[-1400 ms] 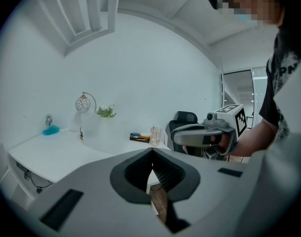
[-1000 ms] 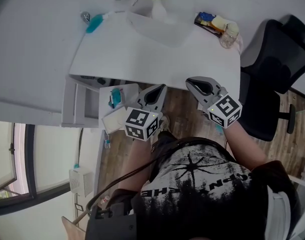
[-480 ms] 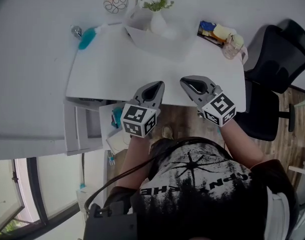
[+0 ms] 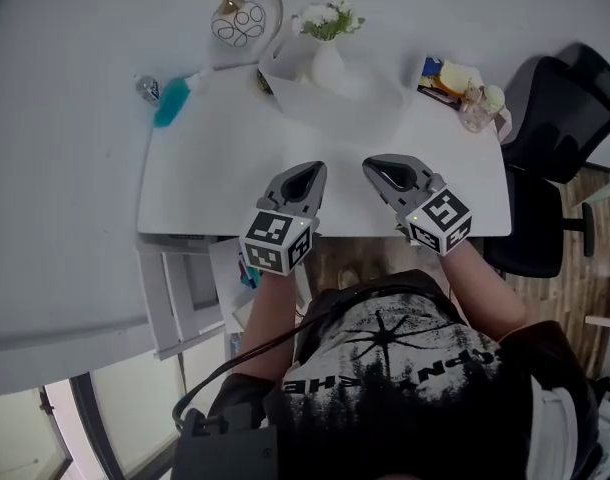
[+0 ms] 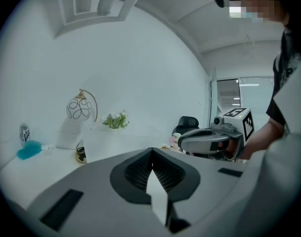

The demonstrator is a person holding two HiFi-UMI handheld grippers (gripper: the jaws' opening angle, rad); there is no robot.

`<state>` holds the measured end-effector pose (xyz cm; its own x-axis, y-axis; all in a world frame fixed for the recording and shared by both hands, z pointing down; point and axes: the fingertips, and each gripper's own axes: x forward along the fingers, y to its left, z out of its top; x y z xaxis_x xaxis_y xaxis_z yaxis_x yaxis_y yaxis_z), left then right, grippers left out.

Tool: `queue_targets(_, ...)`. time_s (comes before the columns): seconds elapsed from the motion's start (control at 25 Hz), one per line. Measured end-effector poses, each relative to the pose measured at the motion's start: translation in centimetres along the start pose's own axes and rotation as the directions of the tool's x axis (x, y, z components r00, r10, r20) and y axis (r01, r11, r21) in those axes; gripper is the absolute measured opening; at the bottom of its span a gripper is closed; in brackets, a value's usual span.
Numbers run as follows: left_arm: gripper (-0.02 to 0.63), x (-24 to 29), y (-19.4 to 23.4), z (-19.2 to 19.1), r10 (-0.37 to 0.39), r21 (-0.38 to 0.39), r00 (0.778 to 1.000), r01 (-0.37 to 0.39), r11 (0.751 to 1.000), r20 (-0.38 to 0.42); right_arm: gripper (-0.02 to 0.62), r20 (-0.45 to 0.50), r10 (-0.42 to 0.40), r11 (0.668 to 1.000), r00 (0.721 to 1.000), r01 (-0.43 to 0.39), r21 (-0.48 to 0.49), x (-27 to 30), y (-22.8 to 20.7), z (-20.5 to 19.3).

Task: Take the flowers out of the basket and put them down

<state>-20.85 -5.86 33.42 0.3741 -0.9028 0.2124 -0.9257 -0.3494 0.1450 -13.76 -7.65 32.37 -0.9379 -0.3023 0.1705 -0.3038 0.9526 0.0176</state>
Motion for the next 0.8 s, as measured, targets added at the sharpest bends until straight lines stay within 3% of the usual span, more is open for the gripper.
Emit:
queue_targets(0.48,0.011,3.2,4.2,1.6,-0.044,0.021,0.999,0.044,0.999,0.003,0.020,-0.004,-0.019,1.000,1.000,0.019,0.016,4.4,-3.1,2.3)
queue_targets(0.8,0.011,7.1,6.7,3.2,-0.029,0.021,1.000,0.029,0.999,-0.008,0.020,-0.001,-0.007,1.000,1.000,0.007,0.025,7.1,-7.3,4.9)
